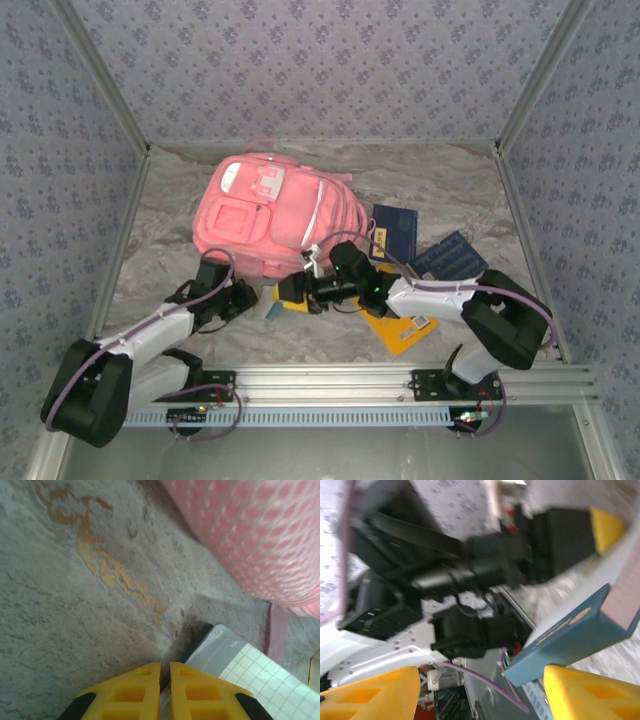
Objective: Pack the student bag
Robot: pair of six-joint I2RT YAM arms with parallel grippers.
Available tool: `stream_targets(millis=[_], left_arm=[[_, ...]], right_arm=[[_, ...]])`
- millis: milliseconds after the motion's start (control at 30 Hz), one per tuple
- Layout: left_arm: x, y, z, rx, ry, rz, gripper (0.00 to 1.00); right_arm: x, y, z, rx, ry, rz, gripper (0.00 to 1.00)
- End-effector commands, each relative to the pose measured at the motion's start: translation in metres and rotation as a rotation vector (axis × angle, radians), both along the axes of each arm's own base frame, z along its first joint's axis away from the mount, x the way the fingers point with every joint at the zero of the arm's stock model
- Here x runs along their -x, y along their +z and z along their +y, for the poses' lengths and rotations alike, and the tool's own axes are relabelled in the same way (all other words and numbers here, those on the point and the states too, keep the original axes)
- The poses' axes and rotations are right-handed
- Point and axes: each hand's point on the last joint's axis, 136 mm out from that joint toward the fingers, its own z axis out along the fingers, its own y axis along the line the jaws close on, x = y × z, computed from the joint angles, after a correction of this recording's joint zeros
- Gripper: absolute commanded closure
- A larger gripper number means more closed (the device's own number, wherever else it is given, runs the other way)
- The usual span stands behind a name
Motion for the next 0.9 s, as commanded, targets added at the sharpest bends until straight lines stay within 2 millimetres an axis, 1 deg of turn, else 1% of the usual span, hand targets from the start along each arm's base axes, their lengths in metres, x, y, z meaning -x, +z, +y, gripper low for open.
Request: stream_targets(millis=[0,133,200,267,400,567,667,767,800,867], left_arm=[[0.061,-0.026,-0.006,0.036,-0.087,0.248,0.90],[0.061,-0.025,-0.004,0.029,-0.077,0.243,0.89],[0.061,-0.023,-0.003,0.026,-0.075,0.237,0.89],[0.061,-0.022,-0.002,0.025,-0.070,0.232,0.89],[0.060,-0.019,0.000,0.011,-0.070,0.217,0.88],[0.061,-0.022,0.003,-0.010,-0.076,0.215,0.88],[0.060,-0.023,0.004,-0.018,-0.078,0.214,0.88],[0.060,-0.024,0.005,-0.028,-0.086,0.213,0.88],[0.059,-0.024,0.005,-0.030,-0.087,0.213,0.88],[0.058,-0.024,0.004,-0.032,-0.090,0.212,0.88]], right_arm=[[-0.026,-0.006,0.010,0.004,-0.093,-0.071,0.30],[-0.033,-0.013,0.016,0.015,-0.099,-0.077,0.30],[-0.034,-0.018,0.018,0.023,-0.094,-0.077,0.30],[-0.033,-0.029,0.017,0.047,-0.094,-0.064,0.30],[-0.030,-0.052,0.011,0.097,-0.085,-0.040,0.29],[-0.031,-0.067,0.000,0.153,-0.064,-0.045,0.28],[-0.035,-0.077,-0.013,0.204,-0.067,-0.049,0.28],[-0.041,-0.083,-0.020,0.208,-0.070,-0.034,0.34],[-0.042,-0.085,-0.020,0.207,-0.068,-0.030,0.39],[-0.043,-0.088,-0.017,0.202,-0.055,-0.022,0.53]])
